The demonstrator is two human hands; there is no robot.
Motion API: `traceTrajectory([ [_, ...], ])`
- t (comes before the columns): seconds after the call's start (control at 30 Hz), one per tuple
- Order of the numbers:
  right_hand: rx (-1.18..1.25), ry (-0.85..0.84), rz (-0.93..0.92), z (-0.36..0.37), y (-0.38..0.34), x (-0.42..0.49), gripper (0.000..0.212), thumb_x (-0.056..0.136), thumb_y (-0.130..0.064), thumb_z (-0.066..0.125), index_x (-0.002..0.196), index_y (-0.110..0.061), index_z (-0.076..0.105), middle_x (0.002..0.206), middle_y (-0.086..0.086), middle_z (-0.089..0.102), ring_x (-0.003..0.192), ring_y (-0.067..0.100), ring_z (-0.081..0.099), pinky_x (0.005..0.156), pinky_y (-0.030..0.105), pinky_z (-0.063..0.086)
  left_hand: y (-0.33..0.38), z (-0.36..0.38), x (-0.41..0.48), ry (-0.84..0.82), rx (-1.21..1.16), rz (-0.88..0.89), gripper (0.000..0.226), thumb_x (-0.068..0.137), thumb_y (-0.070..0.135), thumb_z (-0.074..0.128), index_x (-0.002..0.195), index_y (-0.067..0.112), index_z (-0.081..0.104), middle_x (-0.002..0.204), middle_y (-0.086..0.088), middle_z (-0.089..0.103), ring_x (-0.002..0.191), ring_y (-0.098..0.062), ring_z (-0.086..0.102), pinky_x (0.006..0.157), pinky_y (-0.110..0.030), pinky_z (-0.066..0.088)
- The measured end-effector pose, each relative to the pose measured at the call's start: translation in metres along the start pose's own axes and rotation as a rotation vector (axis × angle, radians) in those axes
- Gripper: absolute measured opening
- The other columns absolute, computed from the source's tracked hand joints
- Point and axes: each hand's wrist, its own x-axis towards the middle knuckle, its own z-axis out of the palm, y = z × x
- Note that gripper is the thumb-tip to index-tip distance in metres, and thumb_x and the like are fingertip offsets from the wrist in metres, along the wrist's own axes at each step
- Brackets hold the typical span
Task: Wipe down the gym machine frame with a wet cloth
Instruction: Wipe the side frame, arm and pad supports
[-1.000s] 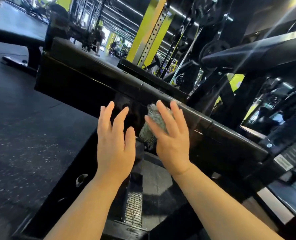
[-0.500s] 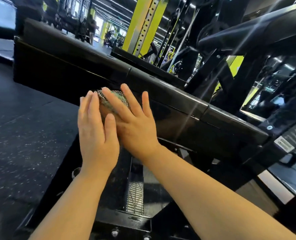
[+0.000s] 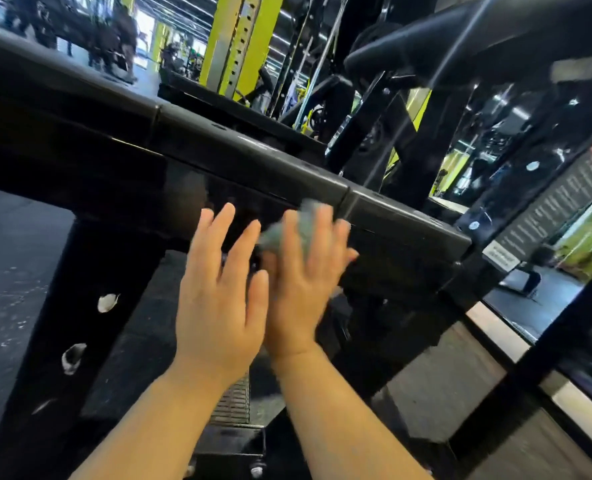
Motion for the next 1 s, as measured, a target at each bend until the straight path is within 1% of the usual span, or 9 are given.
traceTrajectory([
  [0.13,-0.106,-0.053,-0.275,-0.008,0.027,0.004,0.045,0.091,-0.025,0.054,0.133,-0.031,0.040,0.144,0.005,0.030,0.144,0.027,0.015,0.116,0.053,0.006,0.004,-0.003,0.002,0.007,0.025,-0.012,0.046,0.096,0.026,0.035,0.138,0.007,0.040,0.150,-0.012,0.027,0.143,-0.025,0.015,0.117,-0.020,0.006],
  [0.23,-0.214,0.005,0.024,-0.052,0.112,-0.008,0.048,0.089,-0.013,0.052,0.134,-0.029,0.042,0.147,0.011,0.029,0.140,0.038,0.019,0.112,0.060,0.010,0.012,-0.001,0.008,-0.036,0.103,0.062,0.044,0.094,0.026,0.037,0.133,0.008,0.047,0.146,-0.014,0.035,0.140,-0.027,0.022,0.115,-0.023,0.008],
  [0.3,-0.145,0.052,0.239,-0.071,0.144,-0.009,0.045,0.094,-0.014,0.044,0.137,-0.025,0.038,0.151,0.016,0.026,0.141,0.041,0.012,0.117,0.053,0.008,0.017,0.000,0.018,-0.035,0.130,0.123,0.042,0.093,0.025,0.039,0.130,0.010,0.051,0.142,-0.013,0.040,0.138,-0.027,0.026,0.114,-0.024,0.009],
  [0.37,-0.027,0.083,0.322,-0.069,0.138,-0.001,0.041,0.097,-0.017,0.038,0.138,-0.020,0.038,0.151,0.017,0.024,0.143,0.038,0.010,0.120,0.036,0.007,0.022,0.002,0.031,-0.029,0.146,0.173,0.041,0.092,0.025,0.040,0.128,0.011,0.052,0.140,-0.011,0.041,0.136,-0.027,0.029,0.114,-0.024,0.008],
  [0.47,0.092,0.123,0.361,-0.049,0.091,0.015,0.040,0.099,-0.023,0.038,0.139,-0.018,0.037,0.153,0.008,0.022,0.146,0.030,0.010,0.119,0.037,0.012,0.028,0.002,0.045,-0.013,0.166,0.197,0.040,0.091,0.025,0.040,0.127,0.012,0.052,0.137,-0.011,0.043,0.135,-0.028,0.031,0.114,-0.025,0.009],
  [0.6,0.103,-0.015,0.029,-0.035,0.058,0.018,0.036,0.099,-0.023,0.043,0.134,-0.019,0.043,0.154,-0.002,0.021,0.147,0.025,0.007,0.119,0.041,0.011,0.028,-0.001,0.056,0.000,0.228,0.216,0.039,0.090,0.023,0.040,0.126,0.012,0.051,0.134,-0.013,0.048,0.130,-0.030,0.036,0.113,-0.027,0.013],
  [0.7,-0.020,-0.036,-0.208,-0.045,0.100,0.020,0.034,0.096,-0.014,0.050,0.129,-0.021,0.048,0.151,-0.004,0.028,0.147,0.022,0.010,0.119,0.043,0.014,0.031,0.001,0.056,-0.013,0.265,0.242,0.038,0.090,0.024,0.041,0.124,0.013,0.054,0.133,-0.013,0.049,0.129,-0.031,0.037,0.111,-0.027,0.012],
  [0.9,0.068,0.096,0.260,-0.074,0.145,0.013,0.033,0.103,-0.025,0.035,0.133,-0.013,0.042,0.154,-0.006,0.016,0.146,0.029,0.006,0.120,0.040,0.011,0.016,-0.005,0.050,0.010,0.316,0.226,0.038,0.090,0.024,0.042,0.126,0.013,0.050,0.131,-0.013,0.049,0.127,-0.032,0.039,0.110,-0.031,0.018],
  [1.0,0.205,0.079,0.169,-0.044,0.078,0.030,0.034,0.102,-0.023,0.037,0.134,-0.015,0.041,0.156,-0.014,0.013,0.147,0.024,0.005,0.120,0.042,0.010,0.010,-0.009,0.050,0.010,0.299,0.202,0.039,0.090,0.021,0.043,0.126,0.009,0.051,0.130,-0.016,0.050,0.126,-0.032,0.040,0.111,-0.032,0.021],
])
